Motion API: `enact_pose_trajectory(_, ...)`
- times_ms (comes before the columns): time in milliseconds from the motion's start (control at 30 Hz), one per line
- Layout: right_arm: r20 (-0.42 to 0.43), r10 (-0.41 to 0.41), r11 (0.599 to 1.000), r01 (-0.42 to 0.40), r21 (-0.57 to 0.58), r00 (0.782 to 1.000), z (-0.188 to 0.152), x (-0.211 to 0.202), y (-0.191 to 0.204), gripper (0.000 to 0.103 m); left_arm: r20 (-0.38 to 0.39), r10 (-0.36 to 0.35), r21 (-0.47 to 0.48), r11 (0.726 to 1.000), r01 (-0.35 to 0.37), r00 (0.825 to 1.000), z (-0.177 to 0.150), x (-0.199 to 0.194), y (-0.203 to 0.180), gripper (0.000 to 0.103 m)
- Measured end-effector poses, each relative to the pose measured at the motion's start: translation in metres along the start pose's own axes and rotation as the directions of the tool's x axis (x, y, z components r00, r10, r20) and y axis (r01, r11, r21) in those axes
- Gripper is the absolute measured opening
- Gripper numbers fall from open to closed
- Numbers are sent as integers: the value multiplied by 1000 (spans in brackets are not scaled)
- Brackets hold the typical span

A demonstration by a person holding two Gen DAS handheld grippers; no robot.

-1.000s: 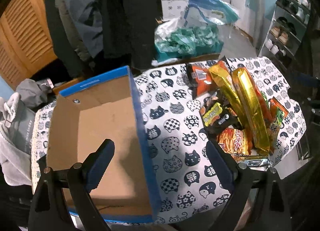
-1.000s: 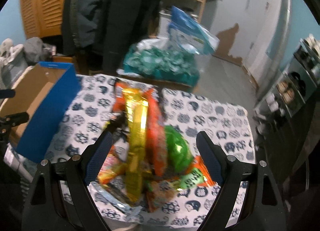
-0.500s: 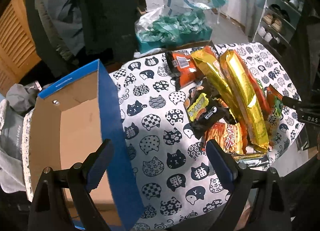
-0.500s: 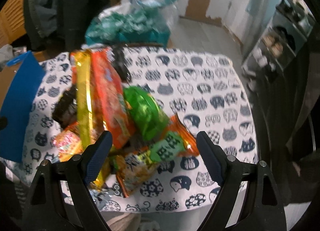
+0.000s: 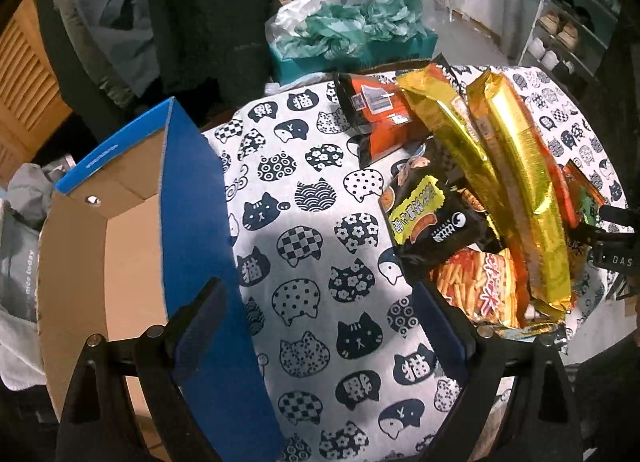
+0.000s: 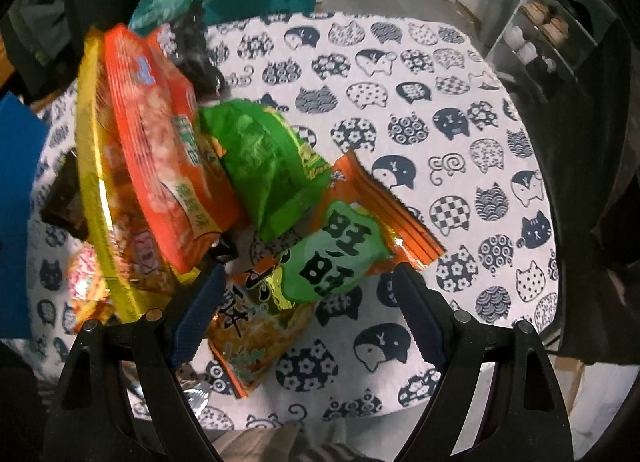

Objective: Organize snacks

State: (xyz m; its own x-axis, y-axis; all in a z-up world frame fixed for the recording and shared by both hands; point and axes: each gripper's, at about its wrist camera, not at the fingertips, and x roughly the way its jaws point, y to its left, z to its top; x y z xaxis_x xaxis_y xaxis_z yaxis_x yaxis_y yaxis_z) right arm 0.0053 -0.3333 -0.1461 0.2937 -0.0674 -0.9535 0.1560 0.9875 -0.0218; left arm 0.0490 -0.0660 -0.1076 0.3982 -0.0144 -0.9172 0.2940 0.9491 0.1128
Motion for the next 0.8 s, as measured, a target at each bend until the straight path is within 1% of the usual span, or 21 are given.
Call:
enact_pose_trajectory(67,-8,6,1000,-6,-16,1000,1,6,2,83,-4,-4,7,1000,5,1000,3,5,-2,94)
enact_pose_trajectory(100,-13,4,1000,-4,-29,1000,2,9,2,79,-7,-10,10,1000,10,1000,5,8,-3,94)
enact_pose_trajectory(133,-16,1,999,-2,-40,1000,2,10,2,71,-9,-13,12,1000,13,1000,5,10,-4,94)
enact_pose_trajectory(167,-22,-3,998,2,-55,1000,2,11,2,67,-12,-17,13,1000,17,1000,7,12,-4,94)
enact_pose_trajectory(267,-22,-17,996,15,-86,1000,3,12,-3,62,-19,-22,15,1000,22,1000,12,17,-7,94)
enact_pose_trajectory(367,-11,-76,991,74,-112,997,8,13,-12,51,-18,-36,4,999,36,999,22,19,-9,94)
enact_pose_trajectory(467,8,-144,981,144,-133,990,12,13,-23,46,-13,-70,-18,997,70,997,31,20,-12,94)
enact_pose_trajectory(533,15,-169,976,170,-135,985,13,14,-32,47,-15,-83,-29,996,83,996,40,21,-14,94)
enact_pose_trajectory(567,14,-165,978,166,-125,986,14,15,-37,47,-13,-89,-36,995,89,996,44,21,-16,94)
enact_pose_trajectory(667,11,-101,993,101,-63,995,17,16,-52,48,-24,-124,-61,991,123,992,55,27,-20,94)
enact_pose_trajectory(767,-12,6,1000,-6,24,1000,14,23,-62,63,-48,-158,-82,985,153,986,63,37,-27,94)
enact_pose_trajectory(800,-24,29,999,-28,46,999,13,27,-64,64,-59,-163,-83,984,158,985,65,42,-30,94)
